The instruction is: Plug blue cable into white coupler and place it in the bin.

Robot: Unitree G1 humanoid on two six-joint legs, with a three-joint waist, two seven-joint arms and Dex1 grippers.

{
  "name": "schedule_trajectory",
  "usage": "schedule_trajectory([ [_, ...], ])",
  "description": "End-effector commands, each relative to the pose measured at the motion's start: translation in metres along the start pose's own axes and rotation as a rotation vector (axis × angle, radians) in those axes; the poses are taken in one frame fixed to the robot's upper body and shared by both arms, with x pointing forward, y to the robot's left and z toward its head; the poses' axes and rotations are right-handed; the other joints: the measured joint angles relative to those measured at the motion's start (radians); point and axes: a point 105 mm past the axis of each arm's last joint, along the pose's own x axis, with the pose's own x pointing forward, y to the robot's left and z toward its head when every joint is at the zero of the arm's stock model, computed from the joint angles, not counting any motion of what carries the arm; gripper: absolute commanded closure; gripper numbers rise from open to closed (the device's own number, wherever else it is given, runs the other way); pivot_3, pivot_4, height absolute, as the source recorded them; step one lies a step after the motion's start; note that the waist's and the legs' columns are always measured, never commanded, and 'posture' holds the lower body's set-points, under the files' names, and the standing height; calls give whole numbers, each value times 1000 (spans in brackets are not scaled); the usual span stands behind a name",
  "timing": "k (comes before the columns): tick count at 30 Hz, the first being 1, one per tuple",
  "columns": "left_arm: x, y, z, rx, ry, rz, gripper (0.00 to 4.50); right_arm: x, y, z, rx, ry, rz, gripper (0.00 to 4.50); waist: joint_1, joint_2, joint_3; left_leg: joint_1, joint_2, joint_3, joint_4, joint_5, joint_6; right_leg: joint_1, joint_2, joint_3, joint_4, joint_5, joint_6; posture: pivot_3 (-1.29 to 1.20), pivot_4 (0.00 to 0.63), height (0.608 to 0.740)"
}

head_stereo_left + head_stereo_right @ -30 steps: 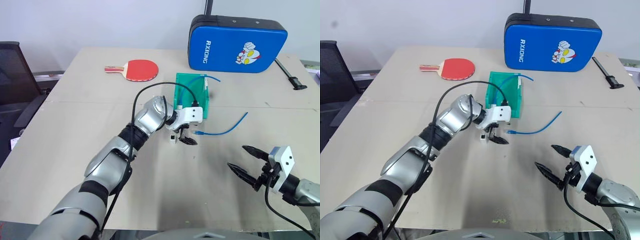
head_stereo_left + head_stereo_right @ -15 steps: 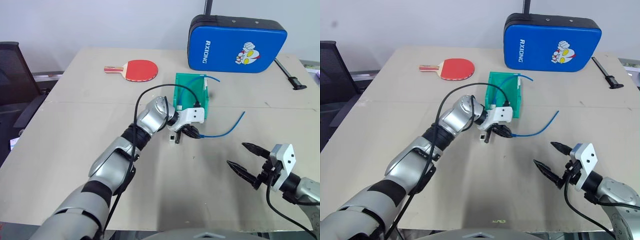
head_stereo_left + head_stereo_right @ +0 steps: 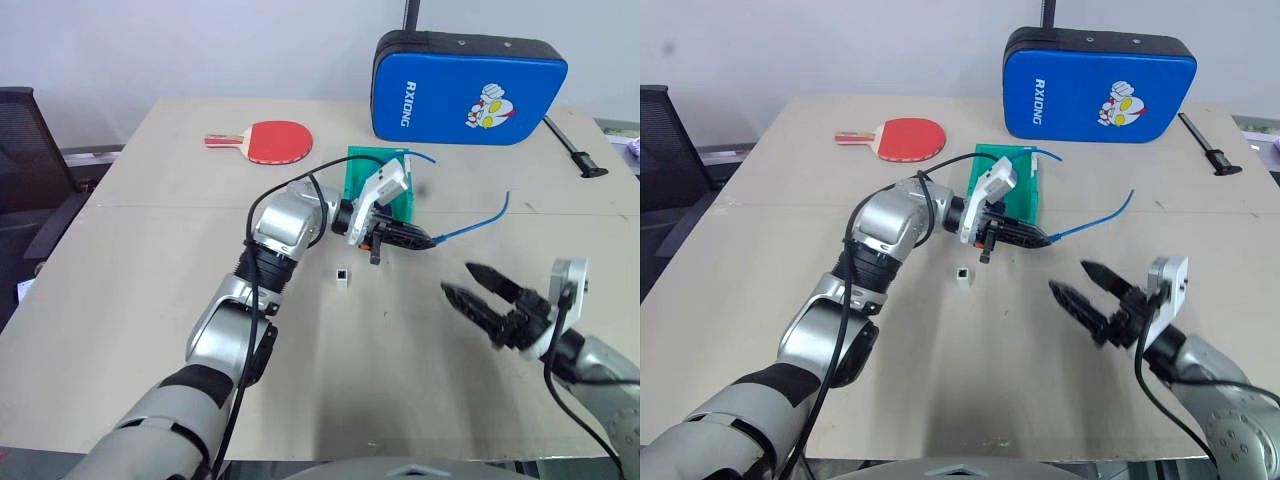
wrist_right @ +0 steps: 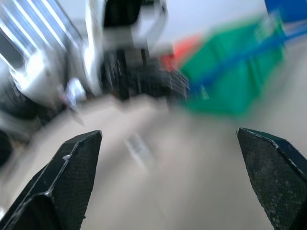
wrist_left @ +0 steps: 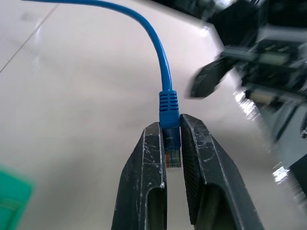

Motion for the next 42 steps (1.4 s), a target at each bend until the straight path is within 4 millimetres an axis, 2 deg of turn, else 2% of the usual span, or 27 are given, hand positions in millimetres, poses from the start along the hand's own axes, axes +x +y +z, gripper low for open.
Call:
schedule_trajectory([
  [1, -1, -19, 31, -15, -113, -76, 4430, 12, 3, 13, 67, -61, 46, 59, 2, 0, 0, 0, 0, -1, 0, 0, 0, 0, 0, 0, 0, 0, 0, 0, 150, 681],
  [3, -5, -27, 41, -47, -165, -116, 4430, 20, 3, 26, 95, -101, 94, 59, 1, 0, 0, -1, -1, -1, 0, 0, 0, 0, 0, 1, 0, 0, 0, 0, 150, 681],
  [8, -10, -38, 52, -98, -216, -175, 4430, 25, 10, 46, 136, -143, 191, 59, 1, 0, 0, -1, -1, -1, 0, 0, 0, 0, 0, 1, -1, -1, 1, 0, 150, 681],
  [11, -14, -42, 56, -125, -243, -202, 4500, 25, 13, 48, 141, -137, 220, 953, 1, 0, 0, -2, -1, -2, -1, 0, 0, 0, -1, 1, -1, -1, 2, 0, 150, 681],
  [17, -14, -42, 45, -139, -205, -198, 4500, 23, 17, 53, 145, -137, 267, 3947, 0, 0, 0, -1, -2, -2, -1, 0, 0, 0, -1, 1, -1, -1, 2, 0, 150, 681],
  [18, -14, -42, 43, -140, -200, -198, 4500, 23, 17, 55, 144, -139, 270, 4334, 0, 0, 0, -1, -2, -2, -1, 0, 0, 0, -1, 2, 0, -1, 2, 0, 150, 681],
  [19, -13, -42, 42, -140, -196, -198, 4500, 23, 17, 56, 144, -143, 271, 4470, 0, 0, 0, -1, -2, -2, -1, 0, 0, 0, -1, 2, 0, -1, 2, 0, 150, 681],
  [32, -11, -38, 36, -134, -192, -172, 4500, 27, 22, 59, 131, -124, 300, 4470, 0, 0, 0, -2, -2, -2, -1, 0, 0, 0, -1, 2, -1, -1, 2, 0, 150, 681],
  [36, -17, -39, 40, -56, -235, -188, 4500, 28, 21, 59, 132, -123, 301, 4470, 0, 0, 0, -2, -2, -1, -1, 0, 0, 0, -1, 2, -1, -1, 2, 0, 150, 681],
  [38, -19, -43, 38, -35, -226, -206, 3530, 29, 21, 60, 136, -128, 304, 4500, -1, 0, 0, -2, -2, -1, -1, 0, 0, -1, -1, 2, -1, -1, 2, 0, 150, 681],
  [42, -22, -44, 35, -1, -228, -192, 2018, 29, 19, 61, 155, -146, 301, 4500, 0, 0, 0, -2, -1, -1, -1, 0, 0, -1, -1, 2, -1, -1, 2, 0, 150, 681],
])
